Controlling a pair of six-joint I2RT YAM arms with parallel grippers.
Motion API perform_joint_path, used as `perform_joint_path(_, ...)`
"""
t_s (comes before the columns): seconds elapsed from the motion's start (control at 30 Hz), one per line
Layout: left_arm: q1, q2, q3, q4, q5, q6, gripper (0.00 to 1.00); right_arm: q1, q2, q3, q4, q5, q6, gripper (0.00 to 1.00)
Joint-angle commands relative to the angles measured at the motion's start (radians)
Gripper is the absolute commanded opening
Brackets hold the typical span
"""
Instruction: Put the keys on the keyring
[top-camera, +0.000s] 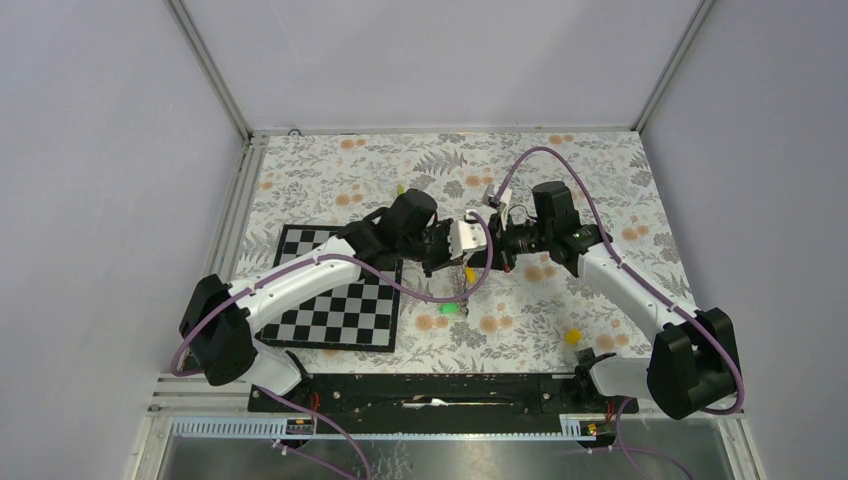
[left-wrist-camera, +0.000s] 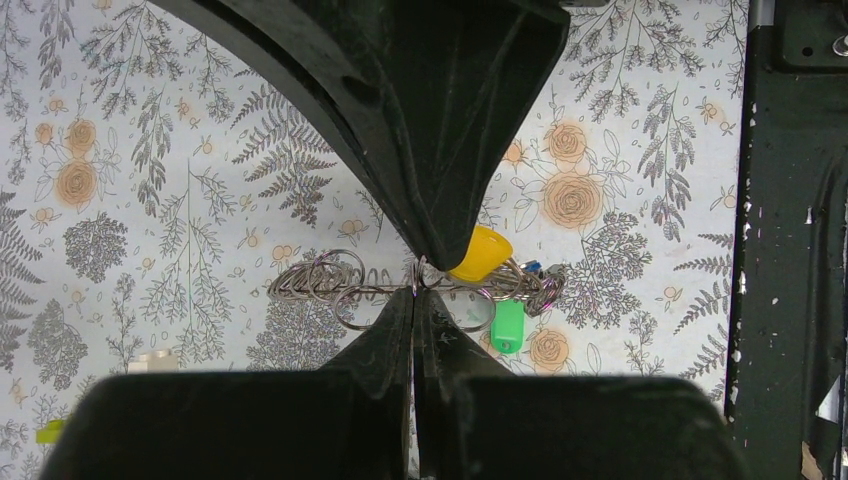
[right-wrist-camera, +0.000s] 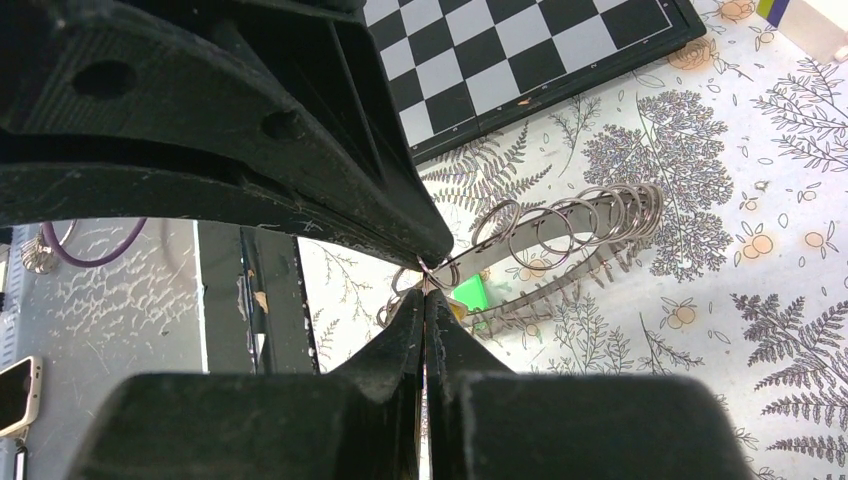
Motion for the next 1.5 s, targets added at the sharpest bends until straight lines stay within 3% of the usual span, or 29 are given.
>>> perform_joint_path(0.0, -0.01, -0.039, 0.013, 0.057, 0.01, 0.019, 0.0, 0.004, 0.008, 0.047, 0.033, 0.003, 0.015, 0.0)
perform_joint_path(0.67, -0.025, -0.041, 0.011, 0.039, 0.004, 0.045, 0.0, -0.001, 0.016, 0.062, 0.031, -0.006, 0.033, 0.0)
perform_joint_path(1.47, -0.037, -0.051, 0.008, 0.015, 0.039, 0.075, 0.0, -0.009, 0.058, 0.068, 0.004, 0.102, 0.042, 0.0)
